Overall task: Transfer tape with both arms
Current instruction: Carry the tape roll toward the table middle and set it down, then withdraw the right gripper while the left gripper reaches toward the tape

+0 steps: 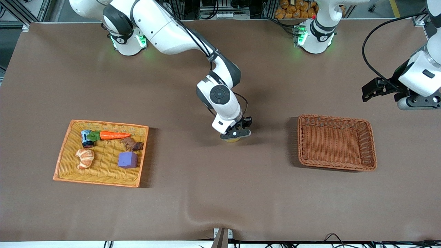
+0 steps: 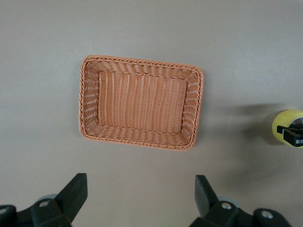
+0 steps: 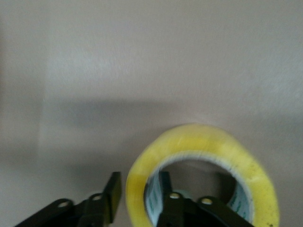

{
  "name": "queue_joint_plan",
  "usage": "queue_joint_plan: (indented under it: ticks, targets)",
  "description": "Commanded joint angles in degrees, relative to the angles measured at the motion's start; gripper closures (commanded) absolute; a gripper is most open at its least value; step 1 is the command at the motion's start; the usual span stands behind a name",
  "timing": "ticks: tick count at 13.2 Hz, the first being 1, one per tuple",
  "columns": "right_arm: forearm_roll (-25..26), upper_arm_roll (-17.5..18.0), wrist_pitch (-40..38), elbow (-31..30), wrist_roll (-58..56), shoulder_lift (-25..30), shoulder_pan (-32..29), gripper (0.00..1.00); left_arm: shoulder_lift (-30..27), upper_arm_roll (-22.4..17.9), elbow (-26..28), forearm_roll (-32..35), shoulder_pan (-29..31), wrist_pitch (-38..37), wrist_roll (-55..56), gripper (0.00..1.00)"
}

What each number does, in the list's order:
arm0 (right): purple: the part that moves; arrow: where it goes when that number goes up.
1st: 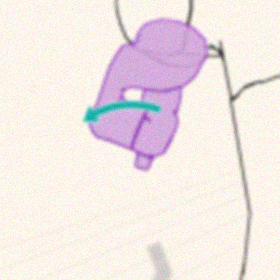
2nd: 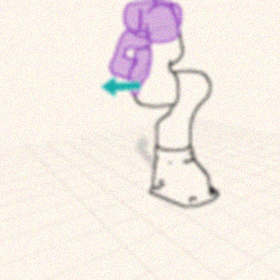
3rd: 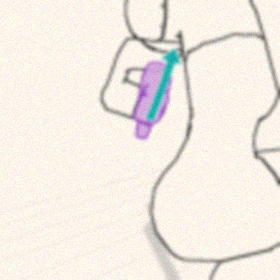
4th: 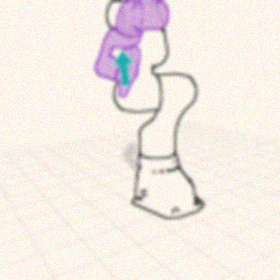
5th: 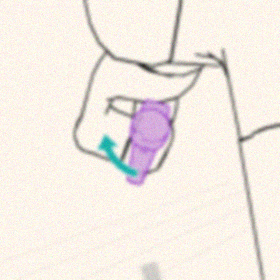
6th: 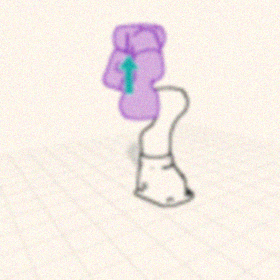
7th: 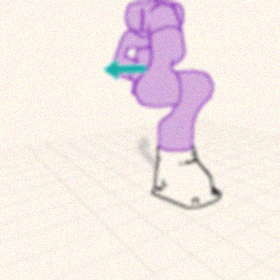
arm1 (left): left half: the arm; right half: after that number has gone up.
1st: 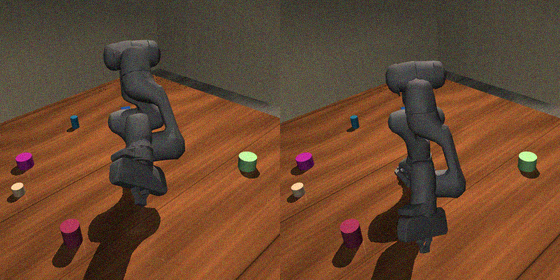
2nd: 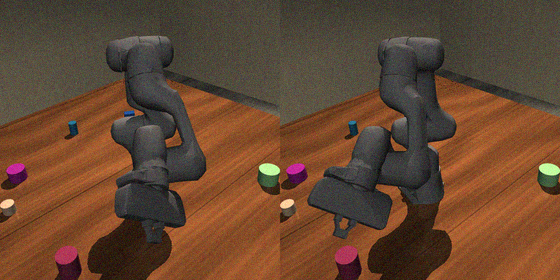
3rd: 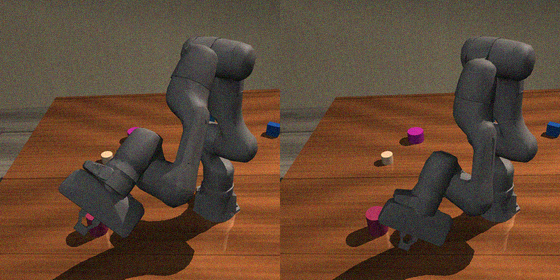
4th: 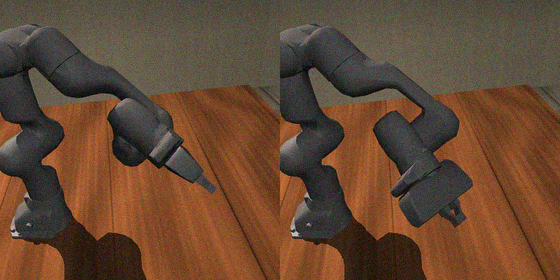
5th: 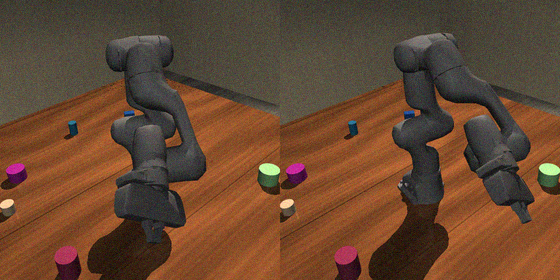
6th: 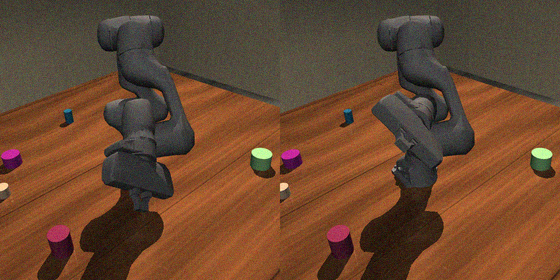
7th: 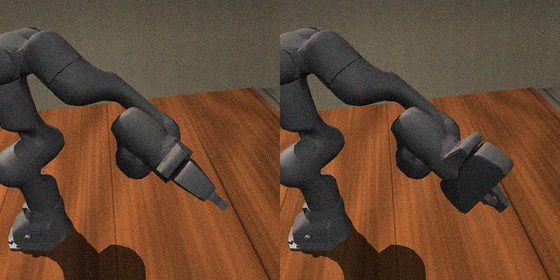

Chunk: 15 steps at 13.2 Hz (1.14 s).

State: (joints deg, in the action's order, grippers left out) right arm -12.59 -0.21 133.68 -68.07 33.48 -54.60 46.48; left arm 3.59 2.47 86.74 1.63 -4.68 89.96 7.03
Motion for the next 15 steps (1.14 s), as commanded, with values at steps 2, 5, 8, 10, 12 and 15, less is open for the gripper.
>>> queue_joint_plan:
  ticks: [2,5,8,10,12,15]
  targets:
    - [-0.4,0.1,-15.8,2.0,-0.4,7.2,-5.2,0.0,1.2,-0.1,-0.7,-1.4,-2.6,1.4,0.4,0.0]
    - [4.0,-2.2,-21.4,-8.2,-3.8,20.5,-10.3,0.0,2.9,0.0,-0.7,-1.9,-4.8,4.5,0.4,0.0]
    - [4.9,-2.5,-23.1,-16.3,-4.0,30.2,-16.4,0.0,4.7,0.0,-0.7,-1.7,-8.0,5.8,0.4,0.0]
    - [5.0,-2.6,-23.7,-22.0,-5.8,37.1,-21.7,0.0,5.4,0.1,-0.6,-2.2,-9.3,6.6,0.4,0.0]
    - [5.5,-2.6,-25.0,-26.1,-11.4,43.4,-26.7,0.0,7.6,0.2,-0.6,-3.0,-11.5,7.8,1.1,0.0]
    - [6.7,-2.6,-34.0,-26.6,-17.8,49.0,-33.0,0.0,12.5,0.3,-0.8,-4.3,-14.2,8.7,3.0,0.0]
